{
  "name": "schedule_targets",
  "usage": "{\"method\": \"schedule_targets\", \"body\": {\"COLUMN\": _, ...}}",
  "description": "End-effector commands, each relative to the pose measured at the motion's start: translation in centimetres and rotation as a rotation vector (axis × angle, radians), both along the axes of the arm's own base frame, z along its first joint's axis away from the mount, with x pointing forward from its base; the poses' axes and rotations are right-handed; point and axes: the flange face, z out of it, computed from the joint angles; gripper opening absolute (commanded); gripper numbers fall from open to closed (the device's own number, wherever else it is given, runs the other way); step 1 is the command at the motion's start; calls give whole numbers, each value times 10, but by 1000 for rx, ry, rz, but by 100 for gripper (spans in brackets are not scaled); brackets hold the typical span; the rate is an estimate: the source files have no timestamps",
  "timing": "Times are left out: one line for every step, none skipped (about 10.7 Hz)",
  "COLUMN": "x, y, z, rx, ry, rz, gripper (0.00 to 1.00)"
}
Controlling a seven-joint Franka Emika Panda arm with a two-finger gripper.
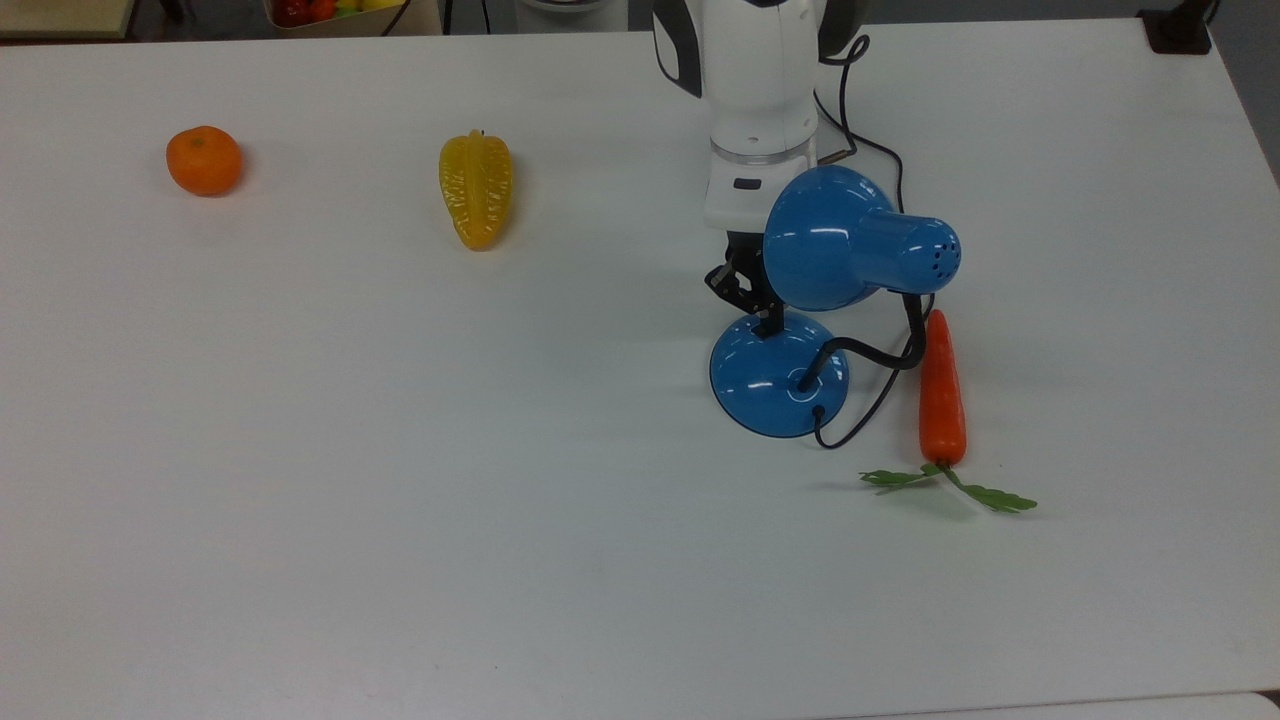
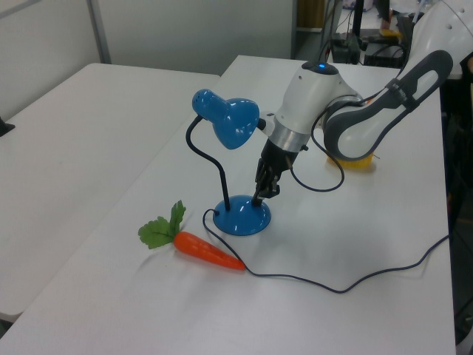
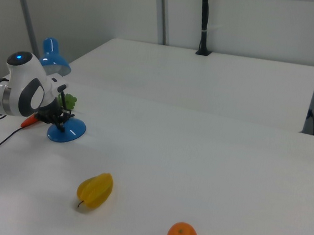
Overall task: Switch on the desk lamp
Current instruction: 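Lower the gripper onto the switch on the lamp base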
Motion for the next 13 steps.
{"method": "schedule_targets", "body": {"x": 5, "y": 5, "z": 0, "rx": 5, "ry": -35, "rz": 15, "gripper": 0}}
{"method": "schedule_targets", "body": {"x": 6, "y": 3, "z": 0, "rx": 5, "ry": -35, "rz": 12, "gripper": 0}}
{"method": "schedule_targets", "body": {"x": 6, "y": 3, "z": 0, "rx": 5, "ry": -35, "rz": 12, "gripper": 0}}
{"method": "schedule_targets", "body": {"x": 6, "y": 2, "z": 0, "rx": 5, "ry": -34, "rz": 9, "gripper": 0}}
{"method": "schedule_targets", "body": {"x": 6, "y": 1, "z": 0, "rx": 6, "ry": -34, "rz": 7, "gripper": 0}}
{"method": "schedule_targets", "body": {"x": 7, "y": 0, "z": 0, "rx": 6, "ry": -34, "rz": 5, "gripper": 0}}
{"method": "schedule_targets", "body": {"x": 7, "y": -1, "z": 1, "rx": 6, "ry": -36, "rz": 5, "gripper": 0}}
{"method": "schedule_targets", "body": {"x": 7, "y": -2, "z": 0, "rx": 5, "ry": -34, "rz": 3, "gripper": 0}}
{"method": "schedule_targets", "body": {"x": 7, "y": -2, "z": 0, "rx": 5, "ry": -34, "rz": 3, "gripper": 0}}
{"method": "schedule_targets", "body": {"x": 7, "y": -1, "z": 0, "rx": 5, "ry": -34, "rz": 5, "gripper": 0}}
{"method": "schedule_targets", "body": {"x": 7, "y": -1, "z": -2, "rx": 1, "ry": -33, "rz": 9, "gripper": 0}}
{"method": "schedule_targets", "body": {"x": 7, "y": -2, "z": -5, "rx": -3, "ry": -30, "rz": 9, "gripper": 0}}
{"method": "schedule_targets", "body": {"x": 7, "y": -1, "z": -6, "rx": -5, "ry": -29, "rz": 12, "gripper": 0}}
